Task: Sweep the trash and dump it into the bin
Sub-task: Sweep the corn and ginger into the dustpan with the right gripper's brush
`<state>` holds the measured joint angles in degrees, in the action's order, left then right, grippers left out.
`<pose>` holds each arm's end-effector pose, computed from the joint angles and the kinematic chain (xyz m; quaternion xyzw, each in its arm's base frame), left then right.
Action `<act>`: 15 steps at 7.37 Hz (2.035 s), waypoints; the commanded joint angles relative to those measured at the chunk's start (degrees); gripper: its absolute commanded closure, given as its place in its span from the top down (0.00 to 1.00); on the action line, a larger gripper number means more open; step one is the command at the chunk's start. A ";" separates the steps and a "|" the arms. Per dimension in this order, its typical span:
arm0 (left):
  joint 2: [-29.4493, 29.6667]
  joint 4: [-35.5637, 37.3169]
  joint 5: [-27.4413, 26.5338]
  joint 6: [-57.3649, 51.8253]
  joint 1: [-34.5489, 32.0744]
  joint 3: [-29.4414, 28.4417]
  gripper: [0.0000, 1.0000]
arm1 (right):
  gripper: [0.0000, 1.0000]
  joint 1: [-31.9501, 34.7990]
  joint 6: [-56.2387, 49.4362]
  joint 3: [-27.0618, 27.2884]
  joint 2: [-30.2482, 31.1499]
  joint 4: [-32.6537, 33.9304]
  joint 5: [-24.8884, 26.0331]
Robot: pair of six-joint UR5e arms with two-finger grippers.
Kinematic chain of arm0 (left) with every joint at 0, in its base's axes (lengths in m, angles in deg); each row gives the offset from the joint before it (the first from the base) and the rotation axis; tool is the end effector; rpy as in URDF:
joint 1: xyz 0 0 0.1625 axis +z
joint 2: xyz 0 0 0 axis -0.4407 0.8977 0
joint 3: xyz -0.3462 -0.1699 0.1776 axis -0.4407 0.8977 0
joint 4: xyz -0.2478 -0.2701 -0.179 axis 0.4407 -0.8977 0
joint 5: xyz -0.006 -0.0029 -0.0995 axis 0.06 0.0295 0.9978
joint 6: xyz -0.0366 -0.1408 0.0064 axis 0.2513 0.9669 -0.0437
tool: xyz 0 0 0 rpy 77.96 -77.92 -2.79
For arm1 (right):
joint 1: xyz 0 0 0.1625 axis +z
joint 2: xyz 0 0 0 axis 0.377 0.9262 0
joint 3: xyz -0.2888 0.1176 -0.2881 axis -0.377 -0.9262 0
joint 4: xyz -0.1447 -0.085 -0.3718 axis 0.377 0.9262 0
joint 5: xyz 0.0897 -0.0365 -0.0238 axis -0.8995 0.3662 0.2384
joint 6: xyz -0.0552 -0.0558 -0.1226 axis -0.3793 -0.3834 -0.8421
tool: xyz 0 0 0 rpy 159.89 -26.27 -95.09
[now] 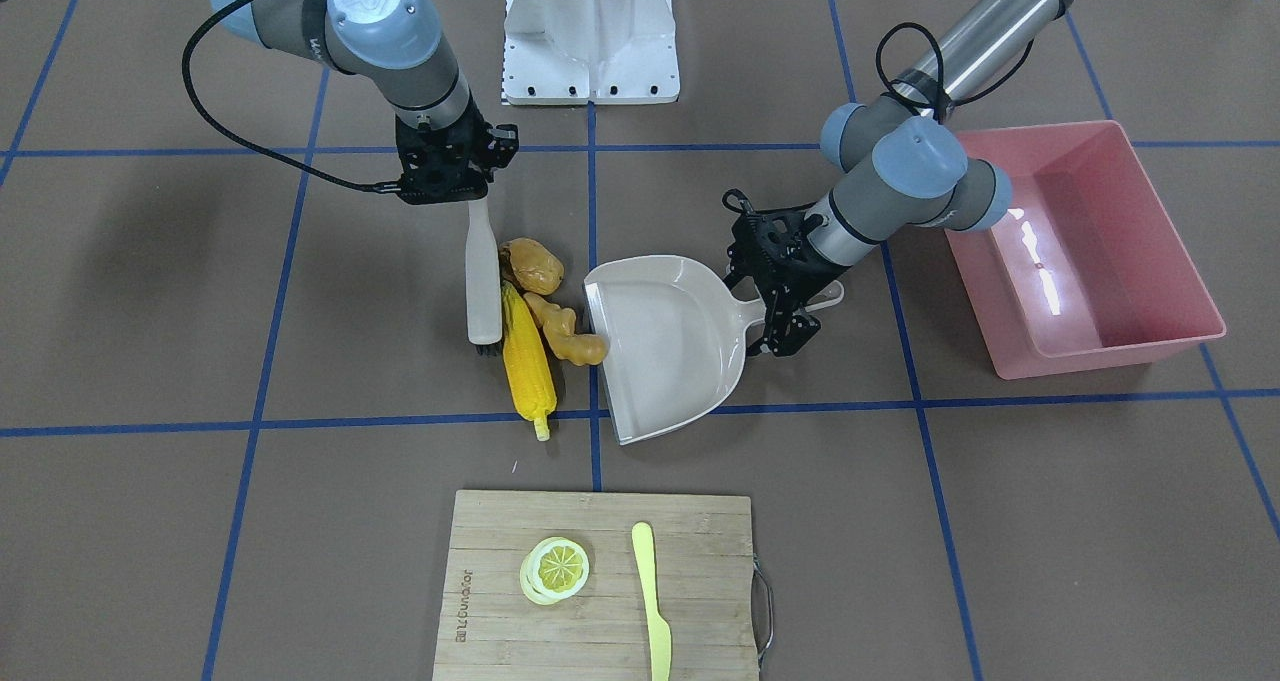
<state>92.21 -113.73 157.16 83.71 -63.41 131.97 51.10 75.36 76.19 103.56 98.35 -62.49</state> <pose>0.5293 -0.4887 0.3776 0.4193 0.4288 0.4552 0.6581 -0.5195 -0.3499 0.2784 -0.0904 -0.4141 -0.0524 0.9042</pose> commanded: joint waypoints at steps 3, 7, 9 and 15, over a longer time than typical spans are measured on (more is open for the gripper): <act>-0.05 1.70 -0.45 -0.08 -0.01 1.02 0.98 | 0.00 -1.35 1.65 -3.78 -4.92 -0.21 0.27; -0.05 1.78 -0.80 0.01 0.08 0.85 0.98 | 0.00 3.11 0.43 0.33 -1.78 2.77 -1.05; -0.05 1.78 -0.80 -0.08 0.08 0.85 0.98 | 0.00 3.23 -2.28 -0.17 0.52 2.51 0.25; -0.05 3.53 -0.80 0.01 -0.01 1.89 0.98 | 0.00 -0.99 -3.45 -3.08 -1.58 -0.29 0.26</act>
<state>92.18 -110.76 156.36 83.72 -63.41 133.38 50.56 71.85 73.96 102.73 99.39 -62.30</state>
